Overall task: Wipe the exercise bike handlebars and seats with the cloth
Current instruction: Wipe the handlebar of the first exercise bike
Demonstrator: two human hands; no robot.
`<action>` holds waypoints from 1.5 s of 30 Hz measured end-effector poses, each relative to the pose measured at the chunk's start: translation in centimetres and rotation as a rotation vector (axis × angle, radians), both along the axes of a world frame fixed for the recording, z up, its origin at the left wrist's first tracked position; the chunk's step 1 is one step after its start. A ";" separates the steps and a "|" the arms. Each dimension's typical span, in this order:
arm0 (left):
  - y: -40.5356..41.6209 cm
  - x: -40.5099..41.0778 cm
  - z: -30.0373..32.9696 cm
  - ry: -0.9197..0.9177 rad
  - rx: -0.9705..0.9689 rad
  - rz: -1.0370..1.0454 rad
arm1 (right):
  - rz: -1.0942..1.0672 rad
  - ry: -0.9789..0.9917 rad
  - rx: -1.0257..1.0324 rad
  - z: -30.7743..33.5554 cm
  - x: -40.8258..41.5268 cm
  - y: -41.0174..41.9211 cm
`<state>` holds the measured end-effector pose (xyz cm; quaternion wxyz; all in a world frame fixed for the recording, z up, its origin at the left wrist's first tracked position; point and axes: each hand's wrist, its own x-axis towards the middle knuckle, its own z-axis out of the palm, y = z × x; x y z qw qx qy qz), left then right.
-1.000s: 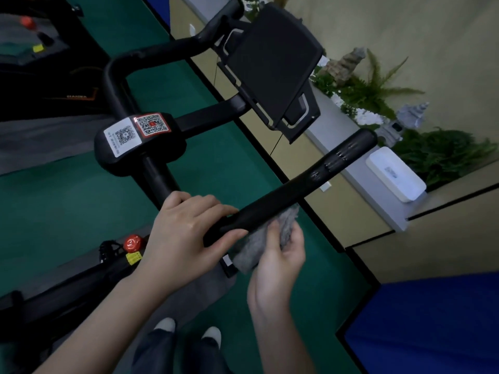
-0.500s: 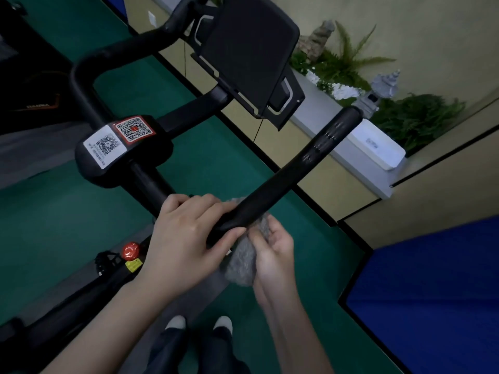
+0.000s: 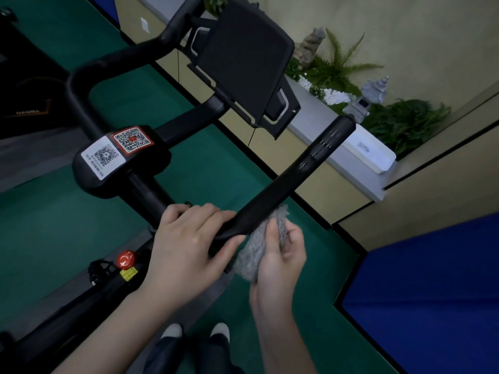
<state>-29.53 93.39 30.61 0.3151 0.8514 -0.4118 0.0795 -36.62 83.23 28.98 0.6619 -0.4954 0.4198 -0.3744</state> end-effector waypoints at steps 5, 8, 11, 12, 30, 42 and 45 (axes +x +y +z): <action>0.0 0.1 0.0 -0.021 0.010 0.006 | -0.191 -0.071 -0.135 1.5 1.9 -2.9; -0.1 0.0 0.2 -0.025 0.037 0.008 | -0.196 0.000 -0.282 1.4 2.0 -2.2; -0.8 -0.2 0.7 -0.001 0.057 0.040 | -0.189 0.000 -0.331 1.1 1.6 -1.2; -1.2 -0.2 0.9 0.010 0.056 0.049 | -0.194 0.001 -0.324 1.0 1.7 -1.6; -5.8 0.2 1.9 0.083 0.035 0.095 | -0.199 0.018 -0.644 1.9 3.5 -7.3; -5.8 0.1 1.8 0.098 0.056 0.130 | 0.133 0.219 -1.121 4.3 3.0 -9.6; -5.7 0.1 1.7 0.106 0.065 0.124 | 0.266 0.273 -1.309 5.0 3.1 -10.3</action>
